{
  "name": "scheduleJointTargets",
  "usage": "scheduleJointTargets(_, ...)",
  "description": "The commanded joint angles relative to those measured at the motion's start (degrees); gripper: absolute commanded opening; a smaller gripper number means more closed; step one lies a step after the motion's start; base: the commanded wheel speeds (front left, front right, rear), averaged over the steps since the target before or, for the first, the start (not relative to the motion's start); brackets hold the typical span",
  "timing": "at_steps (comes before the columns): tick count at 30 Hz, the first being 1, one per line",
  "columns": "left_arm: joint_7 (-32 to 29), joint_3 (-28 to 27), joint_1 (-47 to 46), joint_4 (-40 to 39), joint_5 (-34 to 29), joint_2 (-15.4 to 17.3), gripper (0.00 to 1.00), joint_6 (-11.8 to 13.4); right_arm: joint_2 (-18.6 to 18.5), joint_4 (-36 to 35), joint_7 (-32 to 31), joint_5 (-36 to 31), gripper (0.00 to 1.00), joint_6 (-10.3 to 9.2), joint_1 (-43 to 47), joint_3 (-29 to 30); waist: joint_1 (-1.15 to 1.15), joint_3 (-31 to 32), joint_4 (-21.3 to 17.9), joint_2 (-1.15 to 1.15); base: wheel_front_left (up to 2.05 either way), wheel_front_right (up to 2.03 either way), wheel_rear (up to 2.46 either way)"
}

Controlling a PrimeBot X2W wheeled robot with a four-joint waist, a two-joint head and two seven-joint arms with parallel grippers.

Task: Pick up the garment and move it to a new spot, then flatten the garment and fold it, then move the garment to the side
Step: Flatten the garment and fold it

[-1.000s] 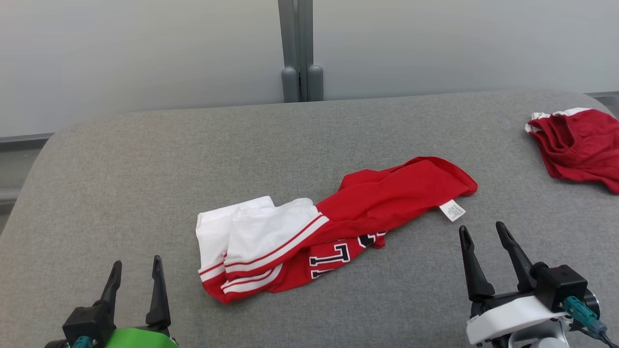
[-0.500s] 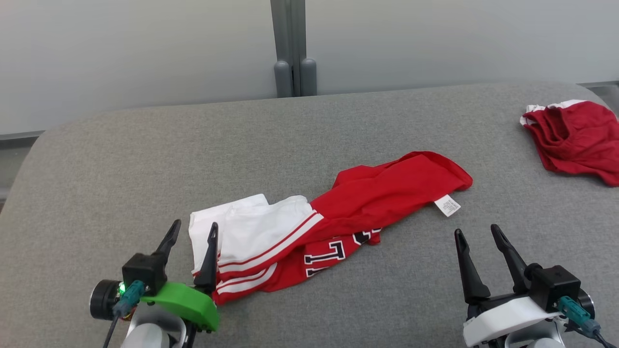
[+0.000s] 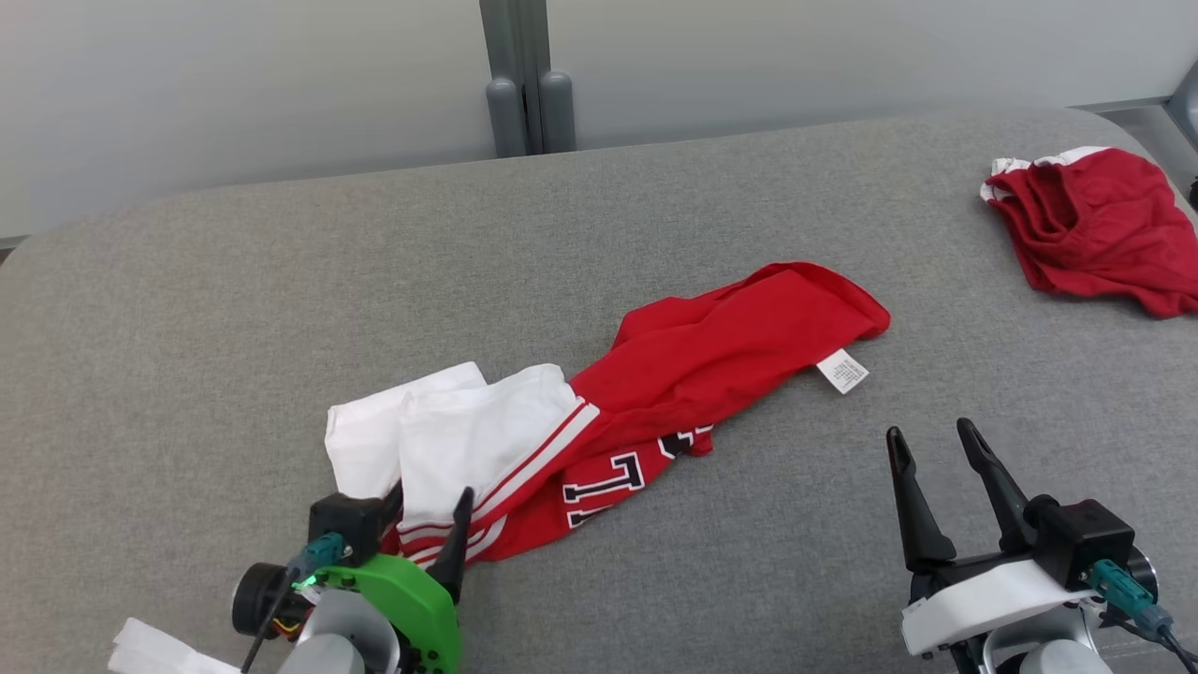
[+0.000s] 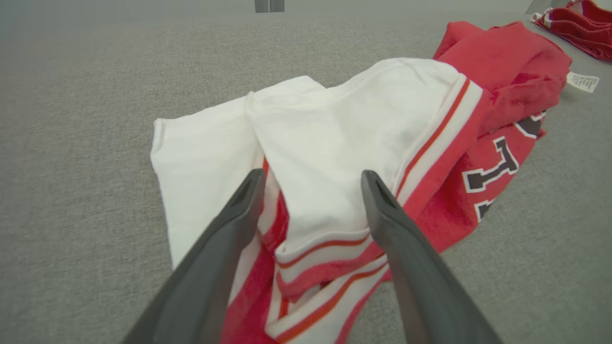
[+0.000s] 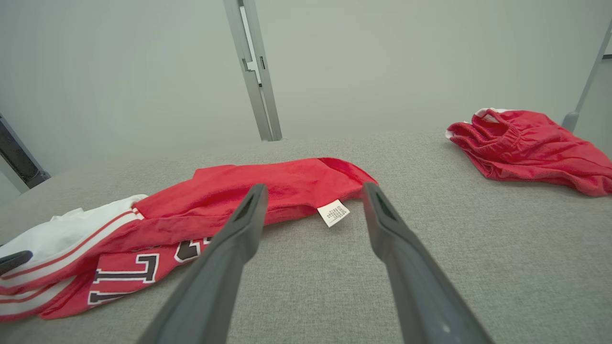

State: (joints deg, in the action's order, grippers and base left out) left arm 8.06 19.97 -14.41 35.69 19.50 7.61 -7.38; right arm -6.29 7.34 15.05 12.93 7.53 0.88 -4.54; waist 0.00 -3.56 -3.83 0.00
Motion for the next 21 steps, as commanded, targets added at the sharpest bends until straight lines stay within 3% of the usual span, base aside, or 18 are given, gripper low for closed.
scheduleJointTargets(1,-0.37,1.12,-0.18,0.45,0.90,-0.14,1.00,-0.13,-0.23,-0.09,0.16,0.17,1.00,-0.10,-0.39,0.21,0.00,-0.43,-0.23,0.00,0.00,0.00,0.00)
scheduleJointTargets(2,-0.30,2.05,-0.35,0.58,1.22,0.05,0.60,-0.12,-0.24,-0.16,0.16,0.19,1.00,-0.10,-0.55,0.26,0.00,-0.59,-0.24,0.00,0.00,0.00,0.00)
scheduleJointTargets(3,-0.04,2.60,-0.61,0.69,1.61,0.12,0.35,-0.12,-0.26,-0.21,0.16,0.18,1.00,-0.10,-0.67,0.28,0.00,-0.72,-0.25,0.00,0.00,0.00,0.00)
scheduleJointTargets(4,0.21,3.40,-0.98,0.82,1.93,0.12,0.00,-0.12,-0.28,-0.22,0.16,0.18,1.00,-0.10,-0.78,0.29,0.00,-0.84,-0.28,0.00,0.00,0.00,0.00)
scheduleJointTargets(11,3.38,4.35,-5.57,1.45,3.15,0.77,0.00,-0.12,-0.46,-0.39,0.16,0.14,1.00,-0.10,-1.44,0.11,0.00,-1.61,-0.84,0.00,0.00,0.00,0.00)
scheduleJointTargets(21,6.12,6.41,-21.70,3.59,1.11,2.44,0.00,-0.12,-0.58,0.22,0.16,0.31,1.00,-0.10,-2.68,0.84,0.00,-3.27,-3.84,0.00,0.00,0.00,0.00)
